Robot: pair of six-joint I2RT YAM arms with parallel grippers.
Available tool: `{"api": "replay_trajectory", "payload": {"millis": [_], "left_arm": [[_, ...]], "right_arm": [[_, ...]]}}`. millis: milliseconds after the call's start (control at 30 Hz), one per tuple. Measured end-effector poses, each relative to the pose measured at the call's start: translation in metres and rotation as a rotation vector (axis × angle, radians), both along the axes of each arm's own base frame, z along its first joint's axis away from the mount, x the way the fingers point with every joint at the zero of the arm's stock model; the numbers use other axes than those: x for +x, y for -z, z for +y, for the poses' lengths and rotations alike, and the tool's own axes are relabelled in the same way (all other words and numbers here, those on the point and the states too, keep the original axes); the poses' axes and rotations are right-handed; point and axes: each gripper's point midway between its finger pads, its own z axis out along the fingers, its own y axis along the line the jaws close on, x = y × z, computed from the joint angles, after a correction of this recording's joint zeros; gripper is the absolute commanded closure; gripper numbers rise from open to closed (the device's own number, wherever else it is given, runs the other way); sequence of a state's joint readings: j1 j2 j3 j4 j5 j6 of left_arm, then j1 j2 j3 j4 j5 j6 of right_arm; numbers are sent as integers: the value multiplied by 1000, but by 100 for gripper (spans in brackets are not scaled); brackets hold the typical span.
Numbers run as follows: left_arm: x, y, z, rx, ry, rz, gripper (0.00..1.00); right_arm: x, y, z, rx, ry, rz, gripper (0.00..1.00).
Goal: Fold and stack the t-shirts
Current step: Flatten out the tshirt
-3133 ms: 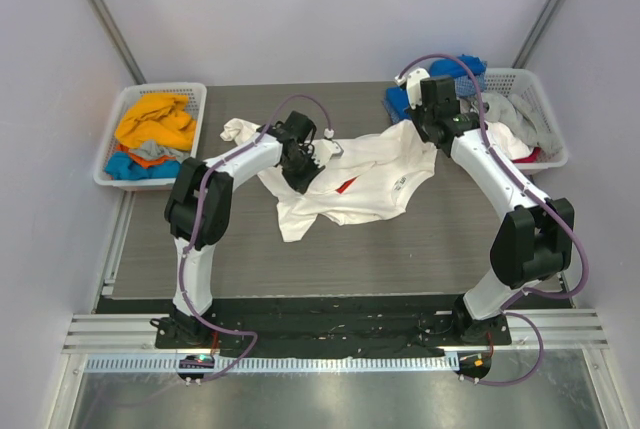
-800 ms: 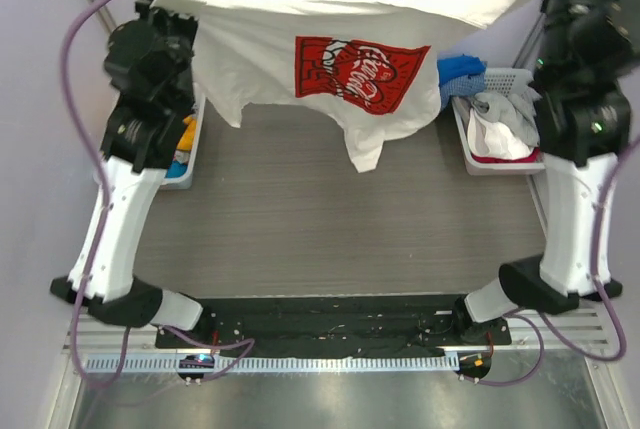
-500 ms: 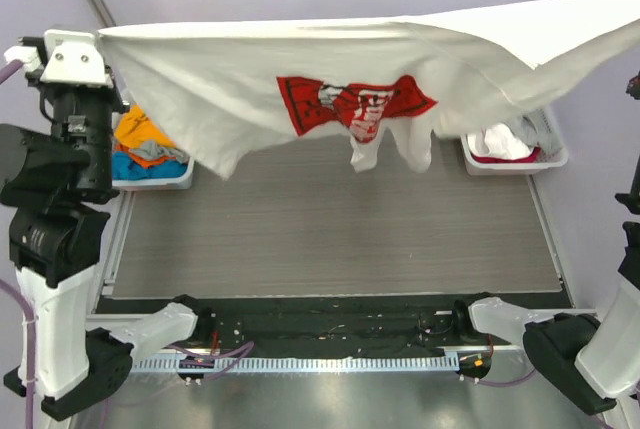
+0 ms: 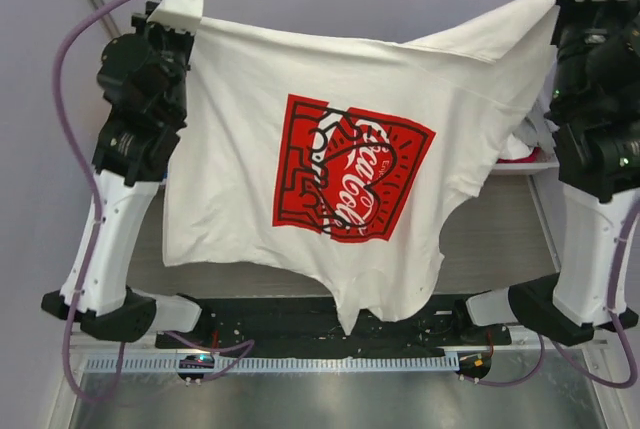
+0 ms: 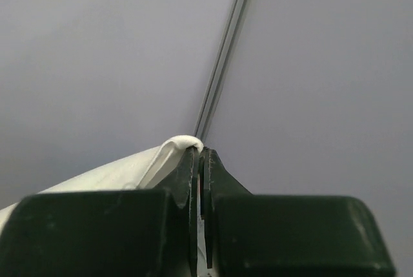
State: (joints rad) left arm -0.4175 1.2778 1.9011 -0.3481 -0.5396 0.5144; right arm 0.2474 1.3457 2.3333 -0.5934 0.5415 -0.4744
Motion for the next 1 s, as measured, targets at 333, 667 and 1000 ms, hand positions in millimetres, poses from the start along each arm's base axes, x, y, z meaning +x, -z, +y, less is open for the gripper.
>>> {"api": "replay_trajectory", "payload": {"millis": [333, 667, 1000], "left_arm": [[133, 7, 19, -32, -189, 32, 100], [116, -9, 29, -80, -198, -20, 100], [-34, -106, 53, -162, -95, -308, 100]], "right_arm": [[144, 42, 26, -92, 74, 143, 99], [125, 1, 16, -92, 127, -5, 99], [-13, -71, -13, -35, 109, -259, 99]]}}
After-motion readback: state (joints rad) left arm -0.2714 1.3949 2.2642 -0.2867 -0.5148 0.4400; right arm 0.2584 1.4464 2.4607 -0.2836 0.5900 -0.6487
